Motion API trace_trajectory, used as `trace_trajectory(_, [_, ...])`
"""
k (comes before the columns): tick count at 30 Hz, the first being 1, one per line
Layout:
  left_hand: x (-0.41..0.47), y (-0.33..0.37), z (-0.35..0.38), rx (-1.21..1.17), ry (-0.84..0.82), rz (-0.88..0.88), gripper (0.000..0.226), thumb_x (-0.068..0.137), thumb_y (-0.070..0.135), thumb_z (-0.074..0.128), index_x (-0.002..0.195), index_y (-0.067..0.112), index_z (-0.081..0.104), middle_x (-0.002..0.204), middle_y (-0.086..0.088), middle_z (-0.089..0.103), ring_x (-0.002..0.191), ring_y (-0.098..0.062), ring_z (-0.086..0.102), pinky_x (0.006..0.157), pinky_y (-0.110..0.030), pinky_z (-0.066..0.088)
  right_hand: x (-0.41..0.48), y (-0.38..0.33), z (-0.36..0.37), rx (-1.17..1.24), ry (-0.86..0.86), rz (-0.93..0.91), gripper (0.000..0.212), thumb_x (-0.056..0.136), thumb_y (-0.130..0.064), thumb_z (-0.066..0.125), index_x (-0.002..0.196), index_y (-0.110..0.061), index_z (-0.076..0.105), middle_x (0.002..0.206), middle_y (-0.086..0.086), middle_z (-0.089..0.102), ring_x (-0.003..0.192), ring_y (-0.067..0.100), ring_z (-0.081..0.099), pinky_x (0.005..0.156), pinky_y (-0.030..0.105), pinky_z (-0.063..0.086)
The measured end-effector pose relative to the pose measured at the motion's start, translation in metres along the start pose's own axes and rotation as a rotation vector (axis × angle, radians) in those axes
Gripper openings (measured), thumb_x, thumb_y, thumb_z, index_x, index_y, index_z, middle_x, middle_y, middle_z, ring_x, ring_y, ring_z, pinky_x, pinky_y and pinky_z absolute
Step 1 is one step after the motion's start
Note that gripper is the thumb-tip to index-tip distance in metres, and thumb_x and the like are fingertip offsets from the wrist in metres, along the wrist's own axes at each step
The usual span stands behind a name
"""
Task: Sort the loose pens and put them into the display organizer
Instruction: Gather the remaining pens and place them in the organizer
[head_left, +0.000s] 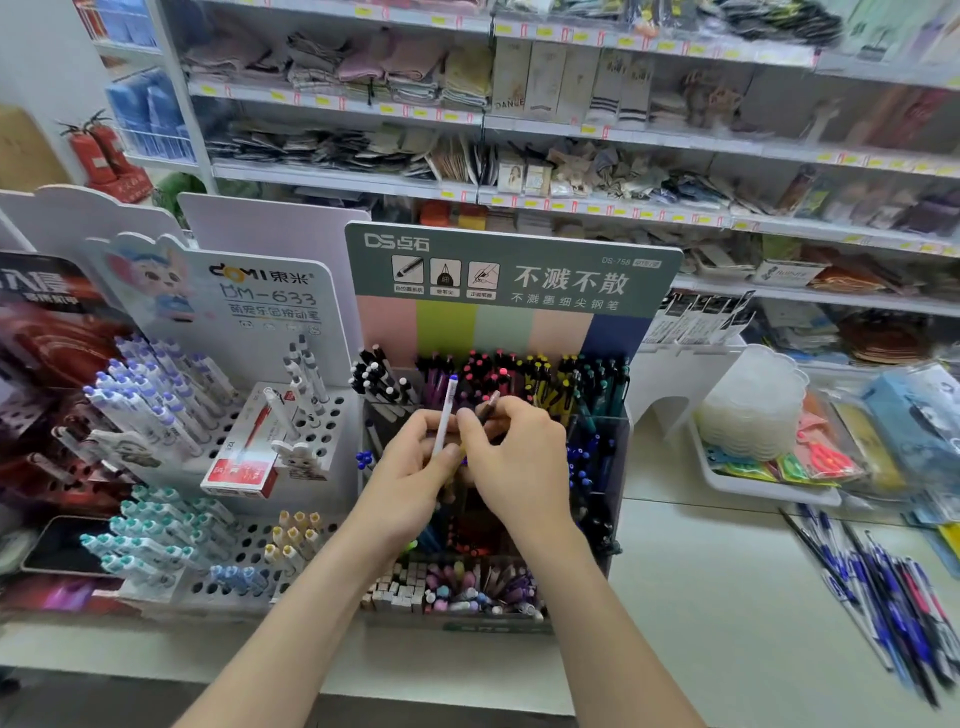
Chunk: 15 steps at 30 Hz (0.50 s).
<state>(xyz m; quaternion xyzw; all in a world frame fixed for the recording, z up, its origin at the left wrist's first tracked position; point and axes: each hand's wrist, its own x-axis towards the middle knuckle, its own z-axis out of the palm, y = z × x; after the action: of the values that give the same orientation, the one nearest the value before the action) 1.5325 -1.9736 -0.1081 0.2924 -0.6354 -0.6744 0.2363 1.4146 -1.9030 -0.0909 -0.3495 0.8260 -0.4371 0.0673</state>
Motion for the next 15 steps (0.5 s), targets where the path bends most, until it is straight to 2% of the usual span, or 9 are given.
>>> trace_trajectory(2, [0.0,0.004,0.002,0.044,-0.043,0.04,0.019,0.112,0.013,0.05,0.124,0.022,0.062,0.112,-0.016,0.074,0.104,-0.034,0.07,0.091,-0.055,0.055,0.0,-0.004,-0.008,0.072,0.038,-0.039,0.022,0.102,-0.04,0.062,0.086,-0.026,0.066,0.072,-0.01,0.068,0.069,0.007,0.064,0.063,0.034,0.053])
trace_trajectory(4, [0.002,0.004,0.008,0.113,-0.023,0.081,0.02,0.112,0.012,0.05,0.121,0.024,0.063,0.113,-0.004,0.075,0.106,-0.021,0.072,0.09,-0.044,0.059,-0.002,-0.009,-0.024,0.205,0.153,-0.099,0.021,0.111,-0.031,0.053,0.094,-0.022,0.062,0.072,-0.007,0.069,0.066,0.007,0.066,0.063,0.025,0.05])
trace_trajectory(6, [0.006,0.002,0.012,0.195,0.09,0.106,0.023,0.111,0.011,0.048,0.114,0.029,0.062,0.107,0.005,0.074,0.091,-0.012,0.072,0.079,-0.035,0.057,0.001,-0.008,-0.043,0.267,0.173,-0.134,0.019,0.114,-0.034,0.046,0.109,-0.023,0.061,0.069,-0.003,0.068,0.059,0.01,0.067,0.06,0.021,0.051])
trace_trajectory(8, [0.009,0.001,0.013,0.332,0.21,0.106,0.024,0.108,0.009,0.049,0.108,0.03,0.06,0.098,0.004,0.065,0.071,-0.011,0.061,0.064,-0.025,0.048,0.007,-0.001,-0.058,0.239,0.114,-0.092,0.024,0.114,-0.038,0.043,0.127,-0.028,0.061,0.07,-0.005,0.066,0.059,0.017,0.066,0.058,0.03,0.052])
trace_trajectory(9, [0.01,0.0,0.012,0.415,0.25,0.107,0.025,0.107,0.007,0.051,0.107,0.029,0.061,0.1,0.003,0.061,0.07,-0.012,0.058,0.059,-0.021,0.045,0.011,0.006,-0.065,0.154,0.109,-0.054,0.025,0.114,-0.037,0.042,0.131,-0.028,0.059,0.076,-0.006,0.065,0.069,0.02,0.066,0.062,0.034,0.049])
trace_trajectory(11, [0.011,-0.002,0.01,0.564,0.291,0.137,0.027,0.102,0.003,0.058,0.106,0.028,0.066,0.108,0.005,0.057,0.075,-0.011,0.059,0.059,-0.018,0.046,0.018,0.02,-0.079,0.025,0.099,0.078,0.017,0.11,-0.027,0.044,0.123,-0.02,0.053,0.089,-0.002,0.065,0.092,0.028,0.062,0.07,0.039,0.04])
trace_trajectory(12, [0.012,-0.002,0.01,0.64,0.294,0.168,0.027,0.099,0.004,0.062,0.105,0.029,0.069,0.109,0.009,0.056,0.075,-0.009,0.06,0.059,-0.017,0.044,0.021,0.023,-0.085,0.006,0.073,0.152,0.012,0.106,-0.025,0.047,0.116,-0.018,0.05,0.092,0.002,0.065,0.097,0.031,0.06,0.072,0.041,0.04])
trace_trajectory(15, [0.013,-0.005,0.014,0.815,0.232,0.243,0.029,0.092,0.01,0.073,0.107,0.034,0.077,0.106,0.02,0.057,0.074,-0.004,0.059,0.056,-0.026,0.048,0.027,0.024,-0.102,-0.143,-0.053,0.204,0.01,0.096,-0.027,0.053,0.105,-0.024,0.056,0.092,0.003,0.069,0.093,0.027,0.062,0.08,0.045,0.052])
